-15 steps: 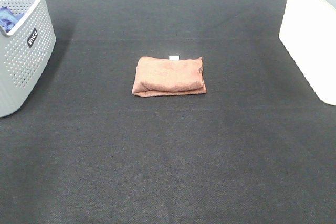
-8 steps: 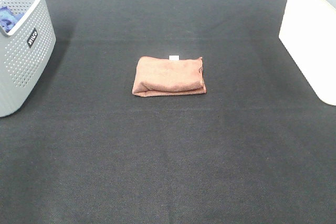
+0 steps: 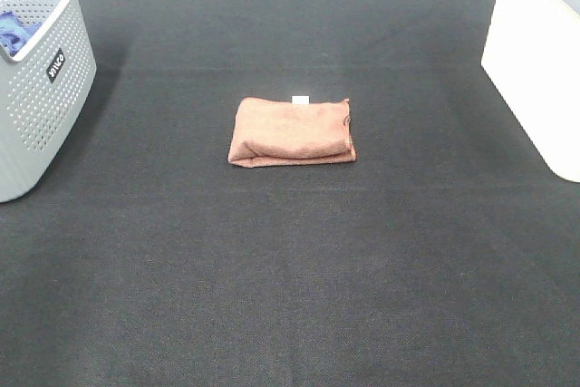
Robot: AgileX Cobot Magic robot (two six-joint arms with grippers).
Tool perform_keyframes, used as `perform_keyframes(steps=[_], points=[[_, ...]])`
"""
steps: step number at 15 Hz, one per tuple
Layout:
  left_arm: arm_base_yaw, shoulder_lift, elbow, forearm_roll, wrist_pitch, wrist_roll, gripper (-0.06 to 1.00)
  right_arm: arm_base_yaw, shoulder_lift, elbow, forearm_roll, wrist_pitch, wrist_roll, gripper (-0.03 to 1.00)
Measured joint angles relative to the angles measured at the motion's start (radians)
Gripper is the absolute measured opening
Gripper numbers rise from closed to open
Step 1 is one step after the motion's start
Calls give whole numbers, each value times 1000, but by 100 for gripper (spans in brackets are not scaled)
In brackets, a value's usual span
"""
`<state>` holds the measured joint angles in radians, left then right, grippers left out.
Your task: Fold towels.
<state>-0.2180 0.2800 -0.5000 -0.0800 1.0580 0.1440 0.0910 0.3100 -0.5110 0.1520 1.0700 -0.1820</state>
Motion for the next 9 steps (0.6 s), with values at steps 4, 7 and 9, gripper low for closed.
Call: perform_keyframes(steps=[4,7,9], points=[[158,-116,1,0,0,0,62,-43,-125,0,0,0,-1,81],[177,-238,1,0,0,0,62,-43,-206,0,0,1,-1,81],[177,-283,1,0,0,0,62,-43,-242,0,1,1,-1,81]])
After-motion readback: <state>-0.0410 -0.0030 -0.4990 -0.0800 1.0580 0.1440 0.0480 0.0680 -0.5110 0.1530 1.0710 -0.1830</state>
